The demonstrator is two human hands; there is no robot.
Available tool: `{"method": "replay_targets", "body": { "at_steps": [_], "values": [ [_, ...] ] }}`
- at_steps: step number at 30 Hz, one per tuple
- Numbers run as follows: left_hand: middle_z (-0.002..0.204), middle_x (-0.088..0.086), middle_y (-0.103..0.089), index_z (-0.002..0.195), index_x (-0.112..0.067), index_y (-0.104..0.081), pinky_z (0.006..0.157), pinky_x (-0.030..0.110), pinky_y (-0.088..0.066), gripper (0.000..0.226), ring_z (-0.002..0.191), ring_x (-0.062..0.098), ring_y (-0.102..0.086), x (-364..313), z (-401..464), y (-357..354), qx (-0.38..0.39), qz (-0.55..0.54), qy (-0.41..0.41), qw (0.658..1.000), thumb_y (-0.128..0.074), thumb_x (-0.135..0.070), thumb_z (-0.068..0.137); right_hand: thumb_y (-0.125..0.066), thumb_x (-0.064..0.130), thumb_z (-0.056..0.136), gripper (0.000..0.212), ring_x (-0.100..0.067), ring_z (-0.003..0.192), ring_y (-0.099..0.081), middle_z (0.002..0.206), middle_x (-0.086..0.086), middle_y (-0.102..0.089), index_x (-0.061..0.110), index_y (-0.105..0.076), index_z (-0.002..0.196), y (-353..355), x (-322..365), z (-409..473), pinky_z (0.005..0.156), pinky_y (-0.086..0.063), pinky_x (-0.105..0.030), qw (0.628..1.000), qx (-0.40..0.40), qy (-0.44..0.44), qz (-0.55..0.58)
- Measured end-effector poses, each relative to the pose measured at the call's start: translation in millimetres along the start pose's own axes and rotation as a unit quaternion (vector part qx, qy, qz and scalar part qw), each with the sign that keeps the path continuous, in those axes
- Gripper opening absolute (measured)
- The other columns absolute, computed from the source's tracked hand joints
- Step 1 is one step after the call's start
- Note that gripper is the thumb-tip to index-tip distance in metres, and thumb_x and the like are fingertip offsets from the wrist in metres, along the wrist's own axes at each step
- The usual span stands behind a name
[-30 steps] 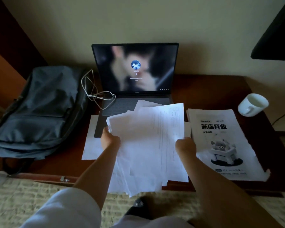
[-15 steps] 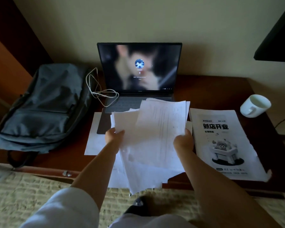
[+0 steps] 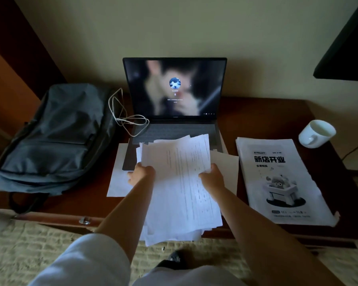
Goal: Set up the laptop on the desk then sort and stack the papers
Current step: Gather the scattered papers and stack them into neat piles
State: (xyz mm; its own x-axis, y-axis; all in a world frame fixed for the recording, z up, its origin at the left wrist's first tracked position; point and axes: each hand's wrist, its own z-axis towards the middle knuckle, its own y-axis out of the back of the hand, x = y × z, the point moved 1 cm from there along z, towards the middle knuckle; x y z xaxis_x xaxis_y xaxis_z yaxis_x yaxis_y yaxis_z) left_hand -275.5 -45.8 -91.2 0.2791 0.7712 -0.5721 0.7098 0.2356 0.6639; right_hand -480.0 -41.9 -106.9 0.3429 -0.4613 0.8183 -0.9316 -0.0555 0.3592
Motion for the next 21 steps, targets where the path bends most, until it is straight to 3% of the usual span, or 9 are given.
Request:
{"method": "replay_targets", "body": {
  "at_steps": [4, 6, 8, 13, 16, 17, 19, 21],
  "values": [
    [0.130, 0.017, -0.048, 0.137, -0.013, -0.039, 0.097, 0.043, -0.043, 0.045, 0.114, 0.036, -0.051, 4, 3, 3, 0.027, -0.100, 0.016, 0.995, -0.040, -0.012, 0.092, -0.062, 0.015, 0.085, 0.033, -0.016, 0.088, -0.059, 0.105, -0.002, -0.058, 0.017, -0.050, 0.115, -7, 1, -3, 0.070, -0.051, -0.024, 0.998, 0.052, -0.016, 0.012],
    [0.117, 0.015, -0.059, 0.129, -0.013, -0.047, 0.089, 0.042, -0.051, 0.043, 0.101, 0.034, -0.059, 5, 1, 7, 0.060, -0.128, 0.000, 0.990, -0.048, -0.011, 0.087, -0.061, 0.014, 0.087, 0.021, -0.016, 0.087, -0.058, 0.100, -0.003, -0.059, 0.017, -0.053, 0.107, -7, 1, -2, 0.073, -0.050, -0.024, 0.998, 0.063, -0.007, -0.025],
    [0.107, 0.014, -0.064, 0.121, -0.011, -0.055, 0.084, 0.044, -0.055, 0.039, 0.093, 0.032, -0.062, 5, 0, 9, 0.094, -0.135, -0.012, 0.986, -0.057, -0.013, 0.082, -0.056, 0.011, 0.090, 0.021, -0.016, 0.089, -0.059, 0.106, -0.005, -0.060, 0.017, -0.054, 0.110, -6, 2, -1, 0.070, -0.050, -0.021, 0.997, 0.063, -0.006, -0.040],
    [0.116, 0.011, -0.061, 0.122, -0.006, -0.058, 0.084, 0.033, -0.051, 0.042, 0.105, 0.030, -0.059, 11, 7, 2, 0.099, -0.017, -0.006, 0.995, -0.064, -0.022, 0.084, -0.041, 0.010, 0.089, 0.033, -0.021, 0.077, -0.058, 0.103, -0.011, -0.061, 0.004, -0.054, 0.119, 13, 4, -6, 0.058, -0.046, -0.026, 0.992, -0.075, -0.098, -0.021],
    [0.114, 0.014, -0.063, 0.122, -0.006, -0.056, 0.082, 0.036, -0.054, 0.047, 0.101, 0.033, -0.062, 15, 5, 1, 0.083, -0.001, -0.009, 0.997, -0.065, -0.021, 0.079, -0.043, 0.018, 0.084, 0.020, -0.025, 0.092, -0.055, 0.097, -0.010, -0.055, 0.005, -0.056, 0.089, 15, -1, -15, 0.084, -0.050, -0.035, 0.968, -0.099, -0.136, -0.186],
    [0.110, 0.013, -0.063, 0.123, -0.008, -0.056, 0.080, 0.036, -0.055, 0.048, 0.096, 0.033, -0.063, 15, -1, 3, 0.084, -0.008, -0.008, 0.996, -0.066, -0.020, 0.077, -0.044, 0.017, 0.083, 0.020, -0.024, 0.093, -0.055, 0.103, -0.010, -0.053, 0.005, -0.056, 0.094, 12, -4, -16, 0.081, -0.051, -0.033, 0.971, -0.088, -0.131, -0.180],
    [0.106, 0.013, -0.063, 0.121, -0.008, -0.056, 0.072, 0.034, -0.055, 0.045, 0.090, 0.030, -0.063, 15, -9, 6, 0.081, -0.034, -0.004, 0.996, -0.067, -0.017, 0.078, -0.048, 0.009, 0.084, 0.034, -0.019, 0.083, -0.057, 0.112, -0.008, -0.053, 0.008, -0.054, 0.118, 4, -7, -16, 0.062, -0.049, -0.024, 0.991, -0.028, -0.086, -0.100],
    [0.107, 0.014, -0.063, 0.119, -0.007, -0.058, 0.069, 0.033, -0.052, 0.040, 0.090, 0.029, -0.062, 17, -11, 6, 0.073, -0.046, 0.004, 0.996, -0.065, -0.014, 0.081, -0.048, 0.006, 0.087, 0.037, -0.014, 0.078, -0.056, 0.111, -0.005, -0.058, 0.012, -0.052, 0.123, 5, -4, -18, 0.060, -0.049, -0.022, 0.995, 0.030, -0.030, -0.087]
  ]
}}
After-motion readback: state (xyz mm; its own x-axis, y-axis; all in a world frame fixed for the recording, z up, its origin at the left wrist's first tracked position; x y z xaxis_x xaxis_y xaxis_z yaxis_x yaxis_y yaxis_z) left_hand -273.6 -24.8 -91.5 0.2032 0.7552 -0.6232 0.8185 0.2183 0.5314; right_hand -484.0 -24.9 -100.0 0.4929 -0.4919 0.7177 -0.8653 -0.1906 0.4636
